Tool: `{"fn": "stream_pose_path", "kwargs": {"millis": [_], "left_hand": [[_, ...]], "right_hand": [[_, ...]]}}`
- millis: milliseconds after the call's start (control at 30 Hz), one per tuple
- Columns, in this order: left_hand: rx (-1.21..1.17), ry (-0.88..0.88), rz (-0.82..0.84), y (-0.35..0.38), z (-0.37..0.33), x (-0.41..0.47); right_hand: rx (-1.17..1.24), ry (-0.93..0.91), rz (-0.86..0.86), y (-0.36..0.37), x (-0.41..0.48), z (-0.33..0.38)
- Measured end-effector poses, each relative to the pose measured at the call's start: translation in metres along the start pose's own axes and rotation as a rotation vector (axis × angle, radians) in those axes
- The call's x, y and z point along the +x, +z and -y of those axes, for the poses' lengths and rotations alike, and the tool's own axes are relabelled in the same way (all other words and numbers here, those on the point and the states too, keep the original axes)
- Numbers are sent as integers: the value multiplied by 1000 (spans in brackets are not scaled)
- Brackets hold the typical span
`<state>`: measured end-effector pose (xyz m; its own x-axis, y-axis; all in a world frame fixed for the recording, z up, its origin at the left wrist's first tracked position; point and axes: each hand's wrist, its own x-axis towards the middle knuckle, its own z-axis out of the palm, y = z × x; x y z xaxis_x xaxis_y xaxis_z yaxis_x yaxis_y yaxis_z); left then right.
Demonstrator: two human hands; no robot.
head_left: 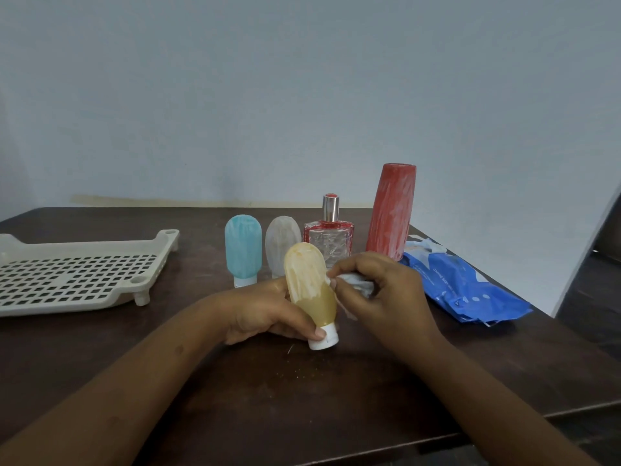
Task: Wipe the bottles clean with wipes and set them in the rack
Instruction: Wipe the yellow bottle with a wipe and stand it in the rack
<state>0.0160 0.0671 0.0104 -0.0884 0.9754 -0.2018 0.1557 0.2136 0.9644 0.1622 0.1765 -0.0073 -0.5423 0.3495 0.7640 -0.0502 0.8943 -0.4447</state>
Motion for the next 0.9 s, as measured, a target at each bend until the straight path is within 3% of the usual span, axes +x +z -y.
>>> {"fn": "stream_pose_path", "kwargs": {"millis": [167, 367, 533, 700, 900], "left_hand": [[3, 10, -14, 0, 1, 1], [18, -2, -13, 0, 0, 2], [23, 1, -6, -1, 1, 3], [29, 9, -10, 0, 2, 3], [43, 31, -15, 1, 3, 2]], "right_hand": [[8, -73, 59, -3, -8, 4], [35, 45, -10, 0, 1, 0], [54, -15, 41, -3, -7, 4], [42, 53, -13, 0, -1, 2], [-5, -88, 72, -5, -12, 7]]}}
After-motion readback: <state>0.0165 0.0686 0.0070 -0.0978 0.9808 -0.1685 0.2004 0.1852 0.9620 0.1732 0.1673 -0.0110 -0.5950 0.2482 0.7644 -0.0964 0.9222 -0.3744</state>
